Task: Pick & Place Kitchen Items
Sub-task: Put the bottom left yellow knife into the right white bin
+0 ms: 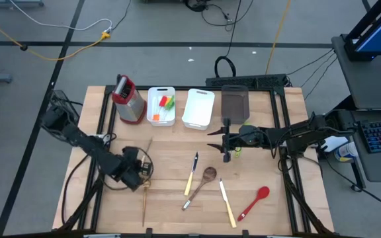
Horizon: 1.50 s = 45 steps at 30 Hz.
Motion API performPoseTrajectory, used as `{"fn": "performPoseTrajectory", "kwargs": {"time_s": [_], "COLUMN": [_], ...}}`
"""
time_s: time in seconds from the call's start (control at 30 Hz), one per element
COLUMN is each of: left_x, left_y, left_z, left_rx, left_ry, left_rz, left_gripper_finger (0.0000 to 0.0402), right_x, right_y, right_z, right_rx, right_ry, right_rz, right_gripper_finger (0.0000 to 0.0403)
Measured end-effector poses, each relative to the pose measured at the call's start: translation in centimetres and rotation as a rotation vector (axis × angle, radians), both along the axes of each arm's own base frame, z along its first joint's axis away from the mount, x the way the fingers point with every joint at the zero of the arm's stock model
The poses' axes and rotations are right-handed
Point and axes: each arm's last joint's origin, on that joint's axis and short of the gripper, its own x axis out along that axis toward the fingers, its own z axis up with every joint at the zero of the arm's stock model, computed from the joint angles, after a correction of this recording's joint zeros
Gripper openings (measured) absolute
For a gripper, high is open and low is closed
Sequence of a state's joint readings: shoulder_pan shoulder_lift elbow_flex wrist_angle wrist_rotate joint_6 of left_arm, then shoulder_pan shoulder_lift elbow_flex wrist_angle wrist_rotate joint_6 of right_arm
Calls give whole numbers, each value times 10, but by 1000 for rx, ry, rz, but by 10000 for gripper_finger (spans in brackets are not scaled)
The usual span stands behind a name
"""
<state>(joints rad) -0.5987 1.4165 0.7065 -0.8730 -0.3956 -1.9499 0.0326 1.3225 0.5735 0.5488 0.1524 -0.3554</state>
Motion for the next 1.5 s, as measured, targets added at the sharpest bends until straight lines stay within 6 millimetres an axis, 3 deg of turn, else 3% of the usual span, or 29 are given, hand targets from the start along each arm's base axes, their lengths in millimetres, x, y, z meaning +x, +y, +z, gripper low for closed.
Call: {"fn": "performPoseTrajectory", "kwargs": {"time_s": [0.23,0.43,0.8,0.97,1.13,1.33,1.5], "left_x": [12,16,19,22,26,28,33], "left_y": [28,38,31,21,15,18,25], "left_z": [14,14,1,-13,-23,-19,-8], "left_rx": [17,-74,-165,-174,-188,-216,-132], "left_ry": [38,104,195,251,277,236,117], "left_rz": [-102,-174,-224,-234,-247,-228,-215], "left_gripper_finger": [10,19,166,202,170,50,52], "right_x": [0,0,-2,-2,-2,-1,-1], "right_y": [0,0,0,0,0,0,0], "right_z": [-1,-2,-6,-6,-6,-5,-5], "right_rx": [2,2,34,35,27,24,24], "right_ry": [8,18,61,62,63,49,49], "right_rz": [-1,-1,-12,-12,-9,-8,-8], "right_gripper_finger": [183,183,183,183,183,183,183]}}
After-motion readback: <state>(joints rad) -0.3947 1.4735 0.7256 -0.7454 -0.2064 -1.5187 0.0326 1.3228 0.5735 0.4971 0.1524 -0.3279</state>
